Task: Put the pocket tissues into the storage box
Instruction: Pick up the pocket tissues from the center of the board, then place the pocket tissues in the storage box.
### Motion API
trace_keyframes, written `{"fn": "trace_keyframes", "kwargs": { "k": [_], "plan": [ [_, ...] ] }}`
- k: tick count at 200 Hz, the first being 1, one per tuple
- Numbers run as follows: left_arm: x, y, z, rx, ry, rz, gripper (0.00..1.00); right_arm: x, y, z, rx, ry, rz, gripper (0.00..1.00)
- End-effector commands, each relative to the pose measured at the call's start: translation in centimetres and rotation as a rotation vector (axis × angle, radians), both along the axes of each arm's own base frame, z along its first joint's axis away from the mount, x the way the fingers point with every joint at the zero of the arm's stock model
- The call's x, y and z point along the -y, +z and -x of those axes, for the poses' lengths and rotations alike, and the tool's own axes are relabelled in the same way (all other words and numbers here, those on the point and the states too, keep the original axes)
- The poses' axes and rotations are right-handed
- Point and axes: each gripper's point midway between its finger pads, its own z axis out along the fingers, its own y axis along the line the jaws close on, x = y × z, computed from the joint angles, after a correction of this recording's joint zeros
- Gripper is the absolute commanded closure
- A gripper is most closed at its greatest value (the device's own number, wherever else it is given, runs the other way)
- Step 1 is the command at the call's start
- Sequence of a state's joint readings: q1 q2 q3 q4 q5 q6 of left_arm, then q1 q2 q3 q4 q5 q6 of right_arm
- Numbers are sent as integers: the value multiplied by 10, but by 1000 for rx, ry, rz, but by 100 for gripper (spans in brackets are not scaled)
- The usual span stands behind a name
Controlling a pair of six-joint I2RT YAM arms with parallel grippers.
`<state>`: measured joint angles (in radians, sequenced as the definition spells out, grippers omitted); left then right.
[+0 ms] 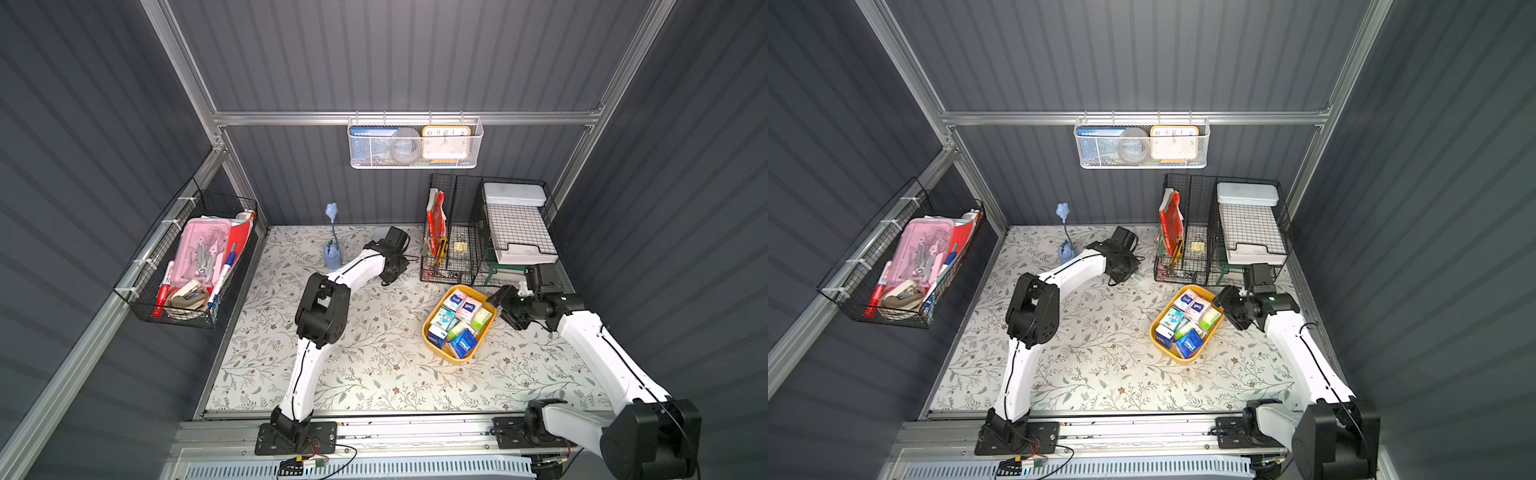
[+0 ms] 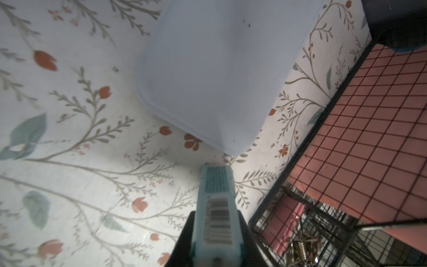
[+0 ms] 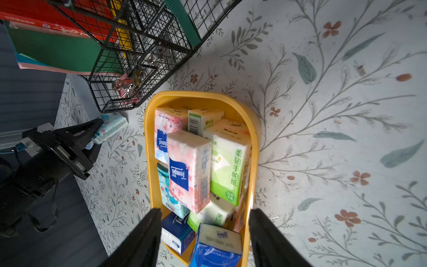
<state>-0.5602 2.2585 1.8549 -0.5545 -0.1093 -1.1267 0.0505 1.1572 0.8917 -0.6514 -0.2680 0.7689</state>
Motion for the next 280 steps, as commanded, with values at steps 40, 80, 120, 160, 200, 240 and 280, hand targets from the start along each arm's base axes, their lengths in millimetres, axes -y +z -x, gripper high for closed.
{"fn": "trace_keyframes", "kwargs": {
  "k": [40, 80, 120, 160, 200, 240, 280],
  "plan": [
    [-18, 91, 28, 185, -202, -32, 77, 1, 3, 3, 8, -6, 5, 35],
    [4, 131, 74, 240, -245, 131, 76, 0, 5, 0, 17, -10, -5, 36],
    [53, 128, 123, 196, -251, 316, 76, -4, 8, -2, 24, -9, -23, 36],
    [113, 116, 158, 82, -465, 400, 74, -4, 12, 1, 33, -3, -18, 36],
    [130, 103, 191, 10, -765, 409, 73, -1, 15, 5, 35, -2, 1, 35],
    [133, 97, 223, -18, -1071, 430, 72, -3, 17, 4, 35, -3, -10, 35],
    [125, 65, 234, -63, -1296, 362, 73, -1, 21, 5, 37, -1, 2, 35]
  ]
}}
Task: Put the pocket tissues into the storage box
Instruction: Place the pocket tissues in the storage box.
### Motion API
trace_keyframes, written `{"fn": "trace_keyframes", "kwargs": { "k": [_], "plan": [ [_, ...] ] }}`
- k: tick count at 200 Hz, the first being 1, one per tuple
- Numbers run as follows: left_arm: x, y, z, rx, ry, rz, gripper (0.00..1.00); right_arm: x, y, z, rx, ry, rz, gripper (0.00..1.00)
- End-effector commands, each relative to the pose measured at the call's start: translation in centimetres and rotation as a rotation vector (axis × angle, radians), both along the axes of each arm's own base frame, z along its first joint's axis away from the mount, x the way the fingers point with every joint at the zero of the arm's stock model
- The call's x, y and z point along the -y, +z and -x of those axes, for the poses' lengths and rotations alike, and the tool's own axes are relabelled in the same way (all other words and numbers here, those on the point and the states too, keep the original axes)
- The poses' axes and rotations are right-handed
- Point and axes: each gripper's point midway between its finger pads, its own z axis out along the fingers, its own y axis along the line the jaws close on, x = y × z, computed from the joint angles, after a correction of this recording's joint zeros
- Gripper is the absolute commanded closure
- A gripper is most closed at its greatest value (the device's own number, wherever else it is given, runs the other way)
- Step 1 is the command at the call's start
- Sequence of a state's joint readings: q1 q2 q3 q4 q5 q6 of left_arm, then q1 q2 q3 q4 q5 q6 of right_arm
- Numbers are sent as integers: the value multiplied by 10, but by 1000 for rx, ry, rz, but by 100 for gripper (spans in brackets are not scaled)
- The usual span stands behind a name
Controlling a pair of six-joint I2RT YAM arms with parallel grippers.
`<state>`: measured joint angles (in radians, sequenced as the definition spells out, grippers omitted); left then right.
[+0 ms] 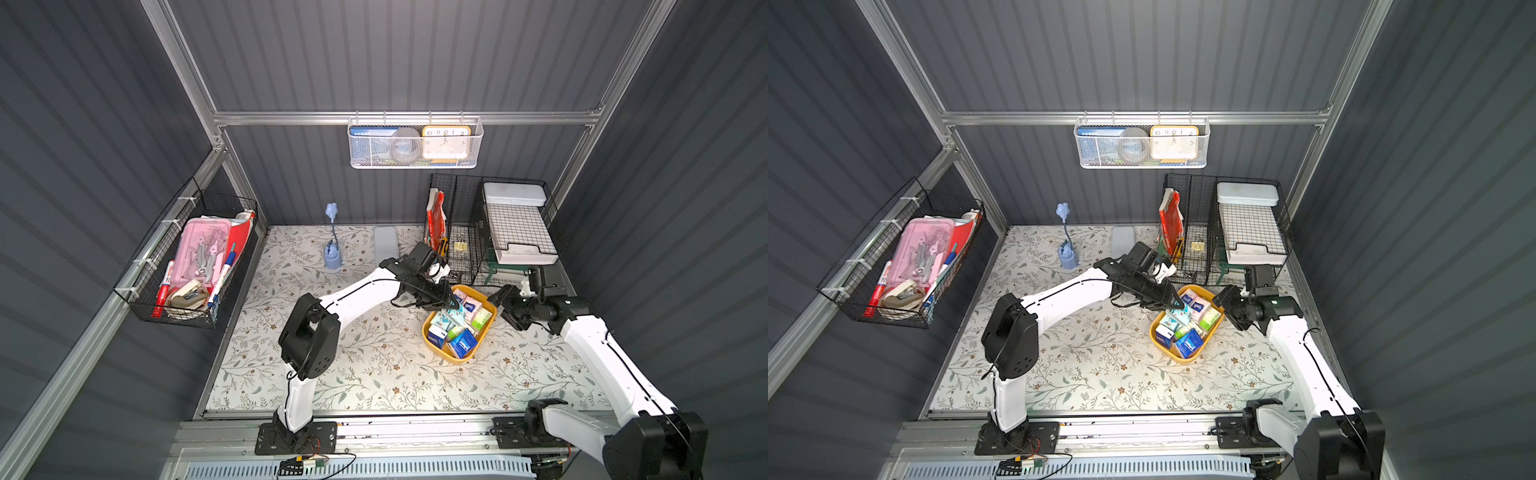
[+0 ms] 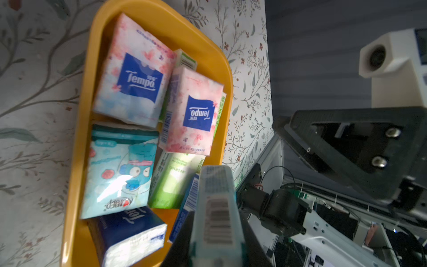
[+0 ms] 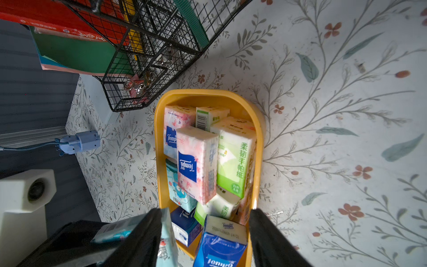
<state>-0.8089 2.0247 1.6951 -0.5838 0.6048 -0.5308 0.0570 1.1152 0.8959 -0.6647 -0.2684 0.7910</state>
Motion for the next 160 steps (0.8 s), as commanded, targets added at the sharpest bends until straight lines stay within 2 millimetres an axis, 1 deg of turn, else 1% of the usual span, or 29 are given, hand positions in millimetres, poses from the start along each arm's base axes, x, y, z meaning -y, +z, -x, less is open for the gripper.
{"fn": "trace_keyframes", "kwargs": {
  "k": [1, 30, 55, 89, 136, 150, 160],
  "plan": [
    [-17, -27, 21, -6, -207, -42, 73, 1, 10, 1, 11, 11, 17, 35],
    [-28, -45, 11, 45, -258, -73, 73, 0, 10, 4, 7, 15, 19, 35],
    [-33, -51, 1, 47, -265, -60, 71, 0, 8, 3, 0, 13, 19, 36],
    [-28, -59, 0, 25, -280, -45, 68, 0, 6, 2, -7, 14, 18, 35],
    [-13, -55, -6, 15, -246, 27, 67, 0, 6, 2, -11, 14, 18, 35],
    [-12, -55, -8, 17, -242, 30, 63, 0, 5, 2, -13, 13, 18, 35],
    [-12, -55, -7, 14, -241, 29, 52, 0, 6, 2, -10, 14, 18, 35]
  ]
}}
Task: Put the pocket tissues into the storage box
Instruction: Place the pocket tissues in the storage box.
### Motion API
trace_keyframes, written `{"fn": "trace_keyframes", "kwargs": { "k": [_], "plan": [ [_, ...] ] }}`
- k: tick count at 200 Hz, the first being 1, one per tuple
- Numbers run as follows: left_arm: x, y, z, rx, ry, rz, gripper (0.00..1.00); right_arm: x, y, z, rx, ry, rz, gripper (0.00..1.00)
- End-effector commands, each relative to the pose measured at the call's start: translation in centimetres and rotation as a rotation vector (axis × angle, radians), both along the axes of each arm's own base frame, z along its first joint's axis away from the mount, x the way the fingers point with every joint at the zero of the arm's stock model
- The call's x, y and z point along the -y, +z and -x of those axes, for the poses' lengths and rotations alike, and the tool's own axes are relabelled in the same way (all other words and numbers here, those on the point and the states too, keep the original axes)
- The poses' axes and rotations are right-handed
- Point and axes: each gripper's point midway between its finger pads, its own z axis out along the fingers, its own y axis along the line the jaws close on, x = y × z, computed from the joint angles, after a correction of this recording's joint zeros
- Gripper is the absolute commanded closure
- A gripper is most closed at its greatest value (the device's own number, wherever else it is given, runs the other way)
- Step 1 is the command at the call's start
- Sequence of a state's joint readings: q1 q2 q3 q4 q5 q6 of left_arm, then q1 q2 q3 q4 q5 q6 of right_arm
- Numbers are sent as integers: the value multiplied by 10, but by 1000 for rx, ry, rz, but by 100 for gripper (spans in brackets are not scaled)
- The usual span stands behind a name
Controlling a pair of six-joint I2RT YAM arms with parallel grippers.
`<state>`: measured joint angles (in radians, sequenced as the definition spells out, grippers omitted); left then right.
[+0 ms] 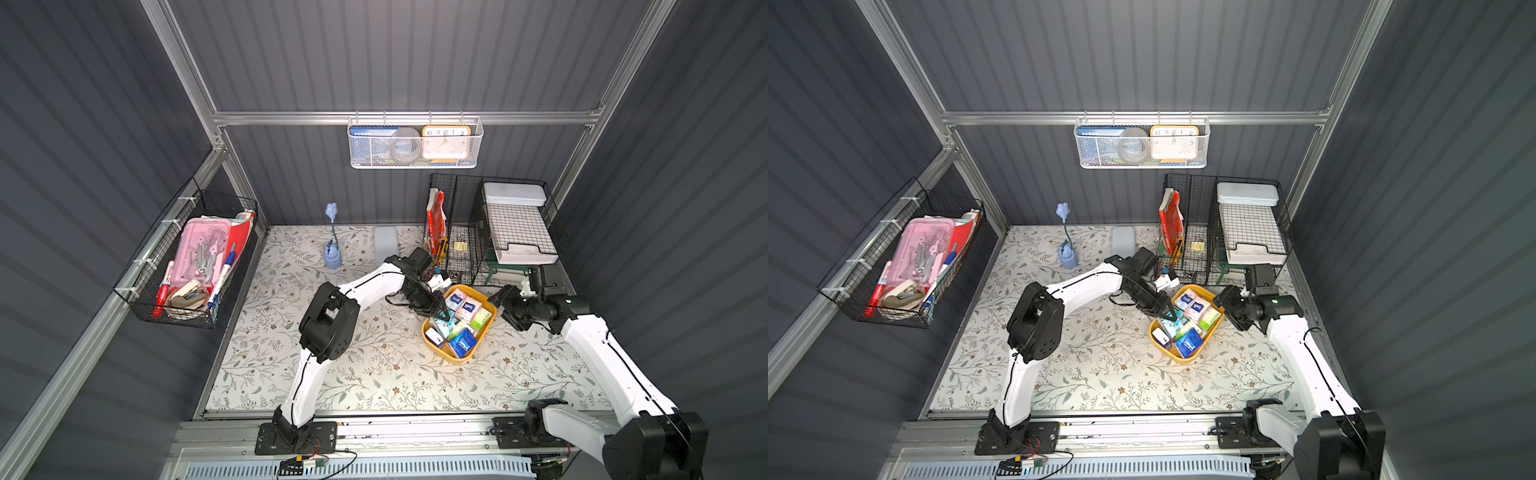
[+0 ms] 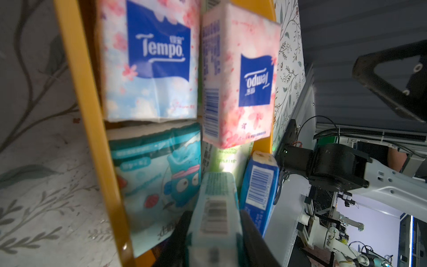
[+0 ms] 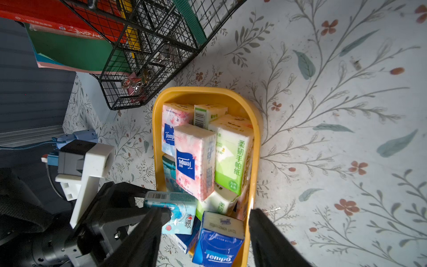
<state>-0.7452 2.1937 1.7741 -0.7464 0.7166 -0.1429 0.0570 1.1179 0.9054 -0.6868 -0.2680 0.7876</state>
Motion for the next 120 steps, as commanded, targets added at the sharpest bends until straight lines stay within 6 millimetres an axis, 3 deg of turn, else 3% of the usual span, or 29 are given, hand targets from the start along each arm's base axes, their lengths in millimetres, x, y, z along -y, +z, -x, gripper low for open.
{"fn": "trace_keyframes", "kwargs": {
  "k": [1, 15, 38, 82, 120],
  "plan": [
    [6, 0, -1, -17, -3, 32, 51, 0, 6, 0, 4, 11, 15, 35],
    [4, 1, -5, 16, 7, 18, 27, 0, 7, 0, 6, 13, 16, 35],
    [-1, 7, -14, 89, 27, -9, 2, 5, 6, -1, 10, -6, 47, 35],
    [-18, 15, -43, 283, 98, -125, 1, 5, 7, -1, 12, -5, 47, 35],
    [-37, 36, -76, 493, 199, -224, 1, 5, 7, -1, 14, -5, 47, 35]
  ]
}}
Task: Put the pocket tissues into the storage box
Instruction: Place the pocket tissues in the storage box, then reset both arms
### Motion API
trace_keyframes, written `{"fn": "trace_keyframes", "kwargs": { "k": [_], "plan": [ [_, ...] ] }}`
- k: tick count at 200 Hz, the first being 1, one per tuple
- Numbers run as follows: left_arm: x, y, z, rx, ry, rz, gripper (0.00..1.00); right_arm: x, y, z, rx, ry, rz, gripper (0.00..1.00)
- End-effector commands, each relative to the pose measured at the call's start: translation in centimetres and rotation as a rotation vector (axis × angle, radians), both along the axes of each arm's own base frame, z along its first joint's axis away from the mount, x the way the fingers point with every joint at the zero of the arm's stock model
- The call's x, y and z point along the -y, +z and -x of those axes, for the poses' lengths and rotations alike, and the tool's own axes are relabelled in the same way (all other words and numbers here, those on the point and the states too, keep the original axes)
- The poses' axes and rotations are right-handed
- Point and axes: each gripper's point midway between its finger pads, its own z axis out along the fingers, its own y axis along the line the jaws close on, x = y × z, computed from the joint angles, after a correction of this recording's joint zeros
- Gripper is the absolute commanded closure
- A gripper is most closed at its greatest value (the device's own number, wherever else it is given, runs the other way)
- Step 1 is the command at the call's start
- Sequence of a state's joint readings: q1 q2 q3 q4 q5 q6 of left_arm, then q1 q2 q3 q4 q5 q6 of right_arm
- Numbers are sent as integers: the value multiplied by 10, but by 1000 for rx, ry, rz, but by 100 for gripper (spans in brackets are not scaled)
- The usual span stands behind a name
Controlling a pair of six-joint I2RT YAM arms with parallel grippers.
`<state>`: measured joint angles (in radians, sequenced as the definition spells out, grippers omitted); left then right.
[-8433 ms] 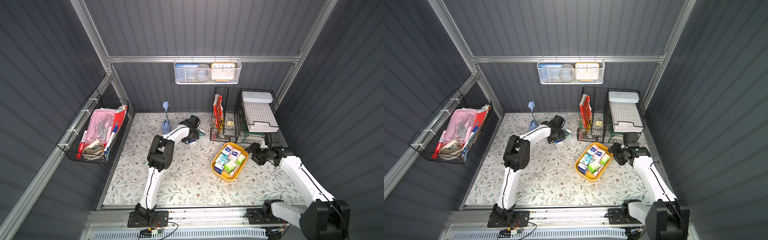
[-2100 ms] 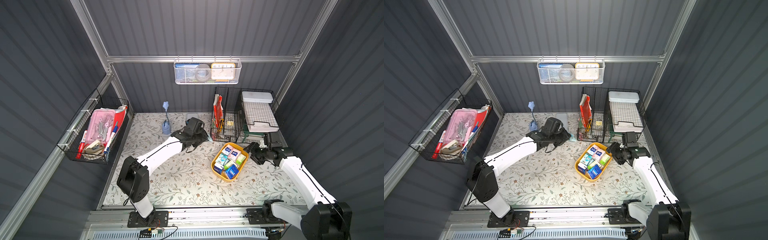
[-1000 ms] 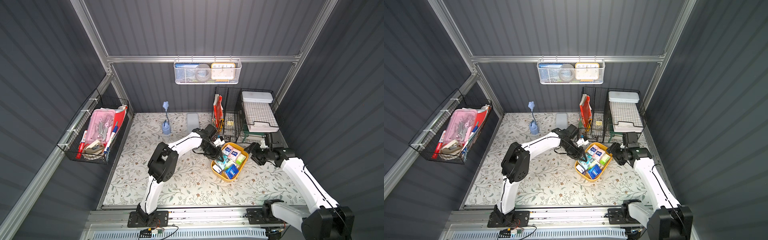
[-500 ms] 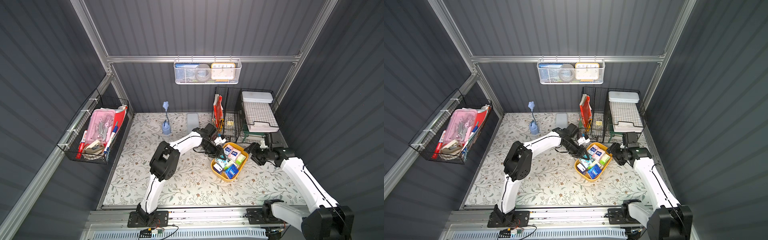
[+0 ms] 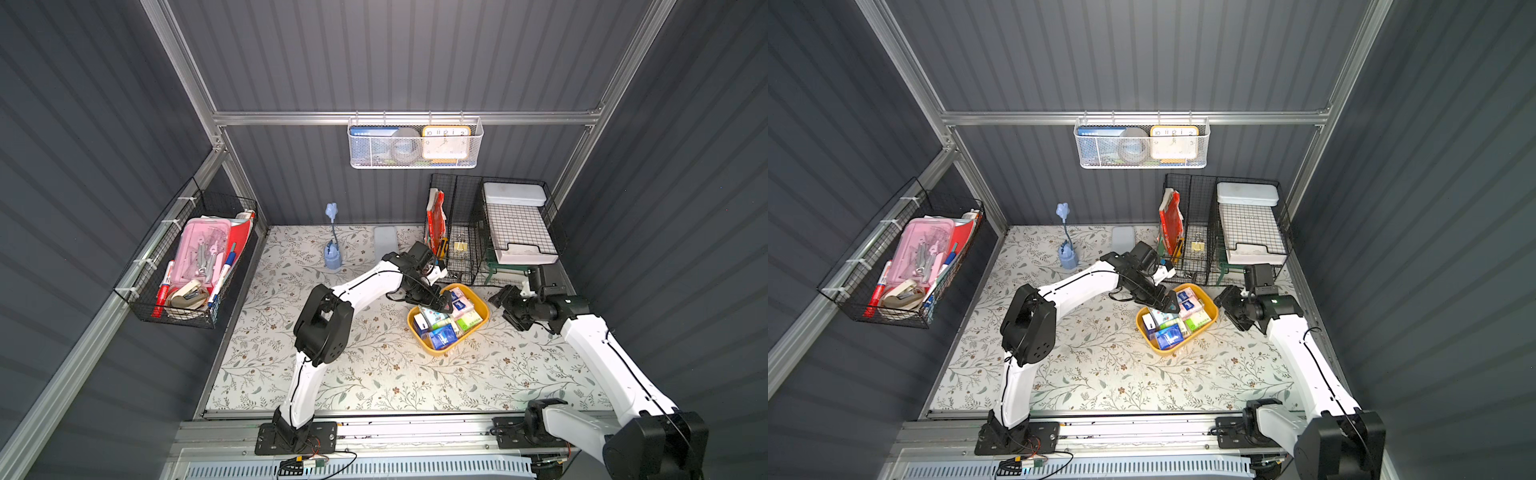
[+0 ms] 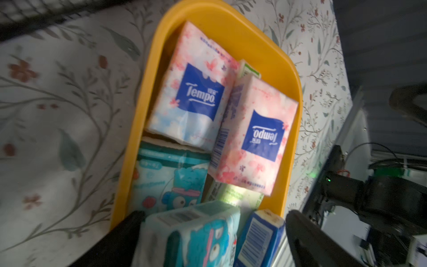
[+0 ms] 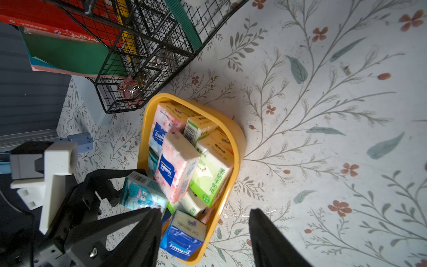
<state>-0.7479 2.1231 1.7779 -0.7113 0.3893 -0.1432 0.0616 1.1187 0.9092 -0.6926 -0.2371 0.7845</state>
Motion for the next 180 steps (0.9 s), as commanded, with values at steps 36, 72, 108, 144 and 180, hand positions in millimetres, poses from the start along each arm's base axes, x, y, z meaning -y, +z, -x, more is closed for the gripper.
{"fn": "trace_keyframes", "kwargs": {
  "k": [36, 72, 108, 144, 180],
  "plan": [
    [-28, 41, -36, 267, 88, -106, 1, 0, 6, -2, 10, 6, 14, 35],
    [-29, 35, -30, 248, 78, -100, 1, 0, 7, -2, 11, 5, 13, 35],
    [-24, 34, -23, 211, 81, -67, 1, 2, 6, -2, 10, 3, 25, 36],
    [-60, 74, -44, 429, 275, -81, 1, 36, 11, -3, 45, 27, 277, 31],
    [-128, 114, -71, 669, 487, -176, 1, 70, 5, -21, 223, 91, 589, 28]
  ]
}}
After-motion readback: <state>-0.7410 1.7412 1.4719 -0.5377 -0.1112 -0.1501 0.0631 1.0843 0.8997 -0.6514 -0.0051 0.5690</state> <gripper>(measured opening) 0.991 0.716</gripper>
